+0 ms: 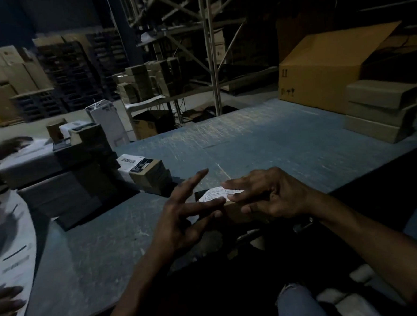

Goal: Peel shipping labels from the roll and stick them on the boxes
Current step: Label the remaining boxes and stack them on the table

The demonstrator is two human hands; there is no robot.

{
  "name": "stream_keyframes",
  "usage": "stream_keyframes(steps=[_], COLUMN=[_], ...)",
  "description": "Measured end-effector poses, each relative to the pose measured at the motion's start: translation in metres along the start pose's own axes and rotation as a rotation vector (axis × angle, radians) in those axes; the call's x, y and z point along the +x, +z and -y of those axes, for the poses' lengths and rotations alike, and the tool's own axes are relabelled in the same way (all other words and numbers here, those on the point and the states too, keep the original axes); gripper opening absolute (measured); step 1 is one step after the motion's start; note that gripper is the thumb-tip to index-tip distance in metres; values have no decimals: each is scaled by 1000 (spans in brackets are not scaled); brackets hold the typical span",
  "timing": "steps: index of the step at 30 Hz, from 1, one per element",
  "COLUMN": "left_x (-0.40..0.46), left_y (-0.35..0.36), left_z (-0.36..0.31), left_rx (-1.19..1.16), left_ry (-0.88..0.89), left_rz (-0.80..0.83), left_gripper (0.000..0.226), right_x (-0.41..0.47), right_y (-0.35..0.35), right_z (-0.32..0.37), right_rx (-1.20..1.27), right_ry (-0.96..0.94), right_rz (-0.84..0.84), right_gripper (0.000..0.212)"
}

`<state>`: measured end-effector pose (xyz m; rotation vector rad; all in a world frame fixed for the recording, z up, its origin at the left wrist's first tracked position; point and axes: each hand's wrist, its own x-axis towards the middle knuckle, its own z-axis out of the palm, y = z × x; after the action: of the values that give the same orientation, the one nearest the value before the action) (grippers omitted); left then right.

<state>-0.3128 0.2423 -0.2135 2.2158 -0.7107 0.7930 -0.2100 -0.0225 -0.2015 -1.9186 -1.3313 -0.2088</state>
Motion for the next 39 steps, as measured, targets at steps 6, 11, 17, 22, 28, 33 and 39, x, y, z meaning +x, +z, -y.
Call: stream_keyframes(steps=[6, 11, 17, 22, 28, 33, 39], left_x=[5, 27, 32, 17, 10, 13, 11], left_y=[-6, -11, -5, 3, 8, 12, 19], left_z=[-17, -29, -37, -26, -24, -19, -13], left_rx=[-602, -783, -901, -748, -752, -673, -625], left_ry=[-667, -1076, -1032, -868, -688, -714, -694], left_rz=[-368, -75, -215, -275, -235, -239, -311], left_gripper=[51, 61, 29, 44, 64, 64, 44], right_x=[-7, -5, -10, -8, 13, 11, 12], right_y=[0, 4, 18, 16, -3, 5, 18], right_z=[7, 25, 24, 23, 16, 21, 18], right_rx=[-350, -602, -630, -239, 138, 105, -3], right_ry=[-232, -509, -447, 155, 467, 375, 218], right_rz=[-124, -156, -240, -317, -123, -227, -216], right_gripper=[29, 30, 29, 82, 72, 66, 70])
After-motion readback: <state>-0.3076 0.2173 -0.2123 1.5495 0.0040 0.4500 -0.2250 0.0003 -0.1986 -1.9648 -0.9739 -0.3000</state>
